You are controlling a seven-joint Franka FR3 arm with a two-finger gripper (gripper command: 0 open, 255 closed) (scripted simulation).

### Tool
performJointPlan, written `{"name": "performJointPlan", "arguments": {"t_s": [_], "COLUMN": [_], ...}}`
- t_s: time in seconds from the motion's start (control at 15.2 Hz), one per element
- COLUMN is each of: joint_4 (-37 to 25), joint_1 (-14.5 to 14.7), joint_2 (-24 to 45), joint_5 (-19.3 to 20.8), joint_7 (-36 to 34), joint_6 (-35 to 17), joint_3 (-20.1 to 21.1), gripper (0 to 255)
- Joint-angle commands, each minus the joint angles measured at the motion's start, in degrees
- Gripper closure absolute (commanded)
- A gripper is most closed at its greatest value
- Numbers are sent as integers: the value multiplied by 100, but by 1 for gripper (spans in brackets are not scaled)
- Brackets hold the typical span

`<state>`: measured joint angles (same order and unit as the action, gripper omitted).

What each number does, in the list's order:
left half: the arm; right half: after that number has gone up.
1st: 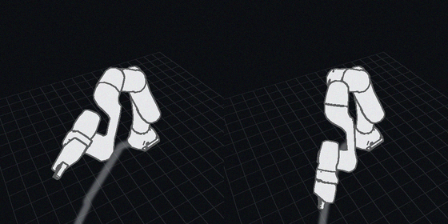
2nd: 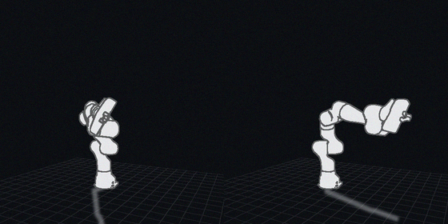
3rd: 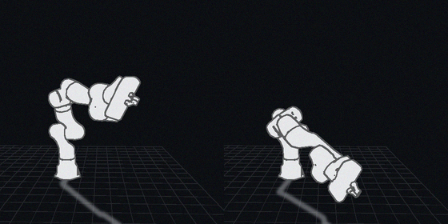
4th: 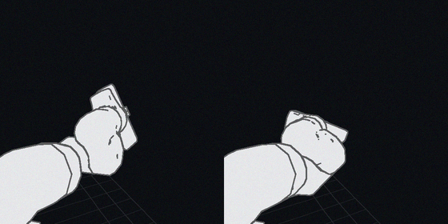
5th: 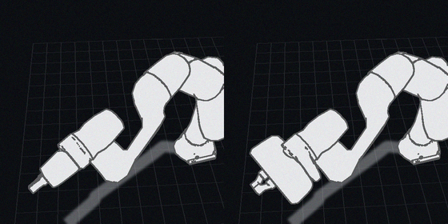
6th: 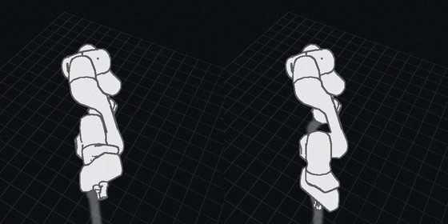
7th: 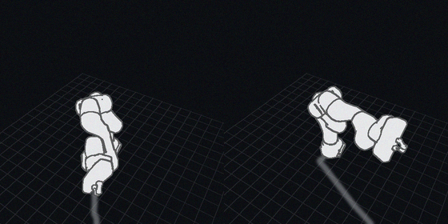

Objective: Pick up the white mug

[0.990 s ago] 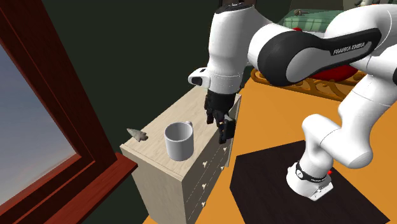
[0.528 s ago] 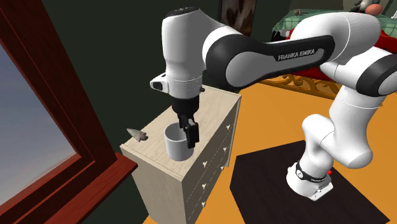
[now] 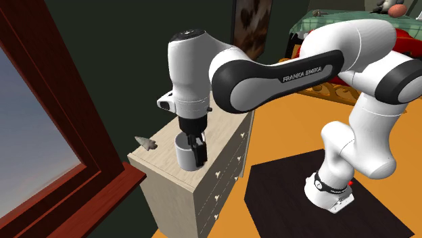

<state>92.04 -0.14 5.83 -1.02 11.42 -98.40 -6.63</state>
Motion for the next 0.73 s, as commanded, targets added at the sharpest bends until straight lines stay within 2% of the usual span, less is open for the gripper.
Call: {"name": "performJointPlan", "arguments": {"t_s": [0.0,0.07,0.66], "joint_4": [85,102,84], "joint_1": [0,-3,0], "joint_2": [-15,-26,-14], "joint_5": [1,3,1], "joint_7": [2,7,2], "joint_6": [-73,-80,-73], "joint_3": [-1,-3,0], "gripper": [0,255,255]}}
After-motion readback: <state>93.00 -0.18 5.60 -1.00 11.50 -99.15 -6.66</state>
